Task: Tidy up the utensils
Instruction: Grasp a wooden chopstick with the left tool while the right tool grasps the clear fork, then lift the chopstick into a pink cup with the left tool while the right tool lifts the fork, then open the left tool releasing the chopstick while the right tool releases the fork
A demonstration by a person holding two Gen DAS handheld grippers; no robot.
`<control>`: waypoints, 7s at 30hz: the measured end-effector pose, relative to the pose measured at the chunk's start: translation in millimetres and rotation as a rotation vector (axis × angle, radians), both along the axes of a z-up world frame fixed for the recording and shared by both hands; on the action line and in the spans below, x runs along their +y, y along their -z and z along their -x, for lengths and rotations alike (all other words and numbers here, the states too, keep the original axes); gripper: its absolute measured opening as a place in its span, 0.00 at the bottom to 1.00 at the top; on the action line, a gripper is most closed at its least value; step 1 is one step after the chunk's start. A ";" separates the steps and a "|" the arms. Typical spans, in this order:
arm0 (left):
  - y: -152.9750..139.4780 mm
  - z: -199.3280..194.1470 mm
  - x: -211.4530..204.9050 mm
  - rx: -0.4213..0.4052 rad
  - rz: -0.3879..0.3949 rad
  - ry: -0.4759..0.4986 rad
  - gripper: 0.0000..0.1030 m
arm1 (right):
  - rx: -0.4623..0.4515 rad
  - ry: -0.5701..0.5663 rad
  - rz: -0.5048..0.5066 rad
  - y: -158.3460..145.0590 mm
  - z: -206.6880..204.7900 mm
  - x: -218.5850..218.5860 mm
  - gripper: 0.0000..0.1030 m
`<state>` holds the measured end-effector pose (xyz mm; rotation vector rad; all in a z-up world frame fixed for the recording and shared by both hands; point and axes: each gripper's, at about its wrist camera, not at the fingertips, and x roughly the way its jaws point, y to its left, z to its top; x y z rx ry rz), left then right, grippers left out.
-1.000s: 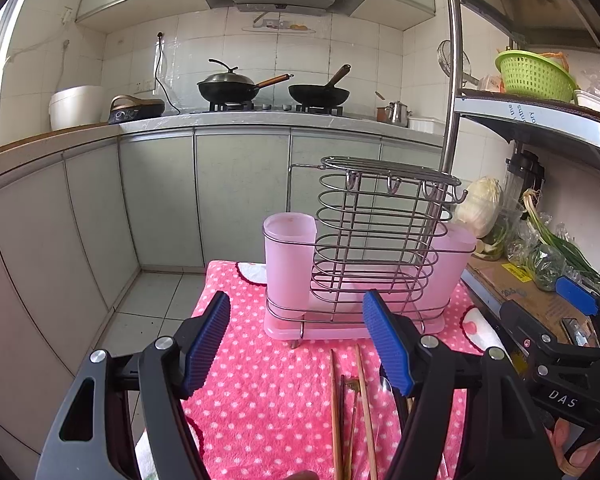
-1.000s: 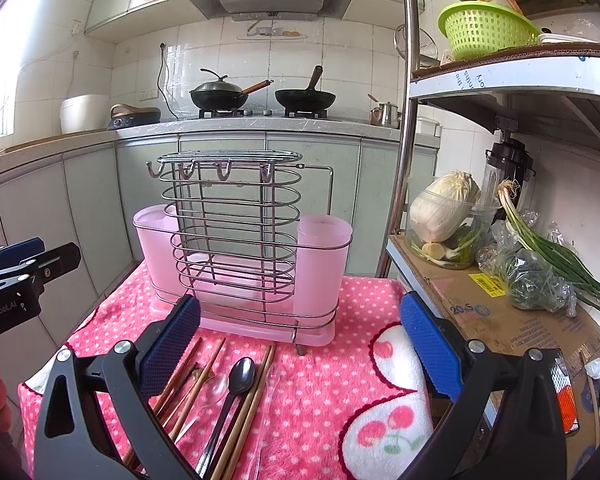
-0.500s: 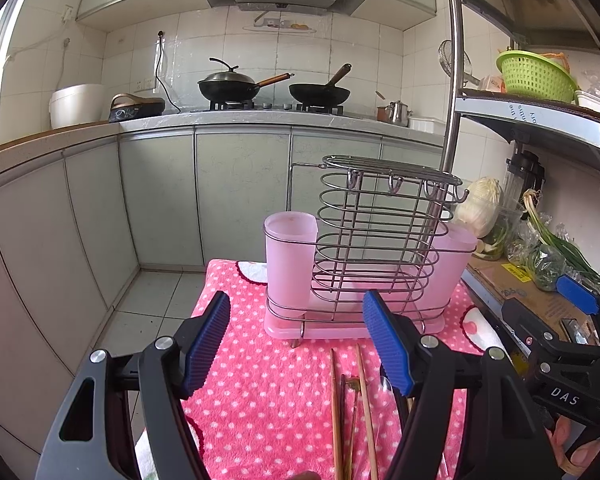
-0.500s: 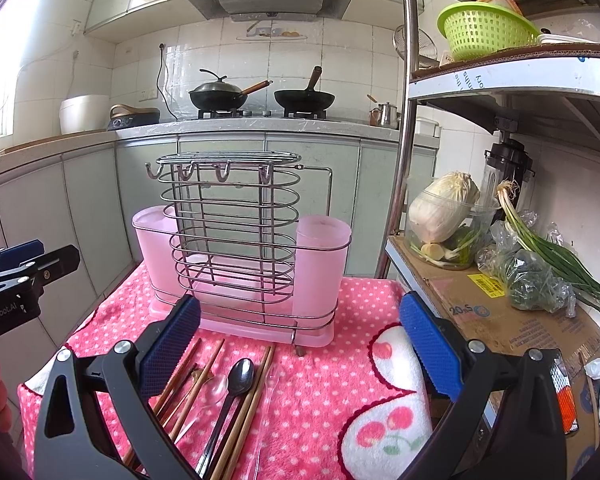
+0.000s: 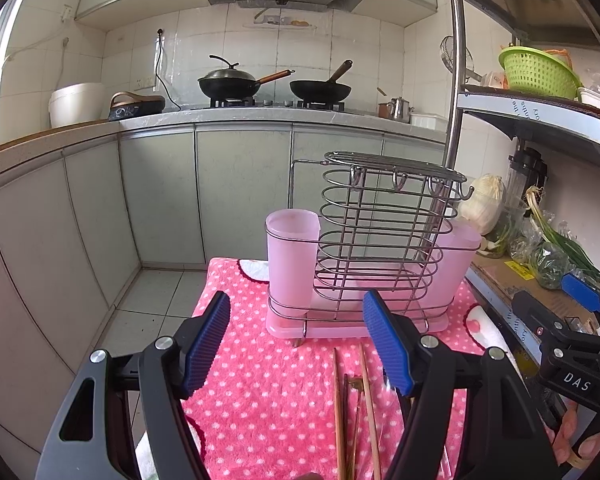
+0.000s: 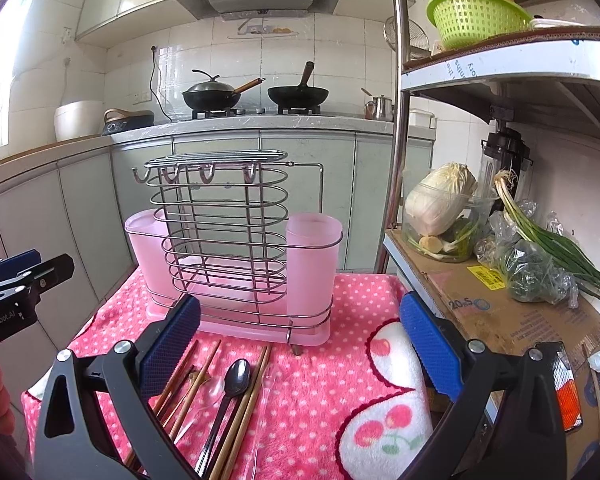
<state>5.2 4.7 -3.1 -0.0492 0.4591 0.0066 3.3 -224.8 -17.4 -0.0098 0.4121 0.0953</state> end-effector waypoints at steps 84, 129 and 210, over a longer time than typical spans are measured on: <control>151.2 -153.2 29.8 0.736 0.180 0.159 0.05 | 0.730 -0.216 -0.392 144.9 -134.3 -8.1 0.14; -91.1 -18.7 62.8 -0.073 0.250 0.199 0.05 | 0.196 -0.276 -0.401 -35.9 -50.5 -46.2 0.14; -115.3 -119.2 72.8 0.035 0.211 0.133 0.39 | 0.245 -0.164 -0.248 -95.3 -124.3 -82.9 0.44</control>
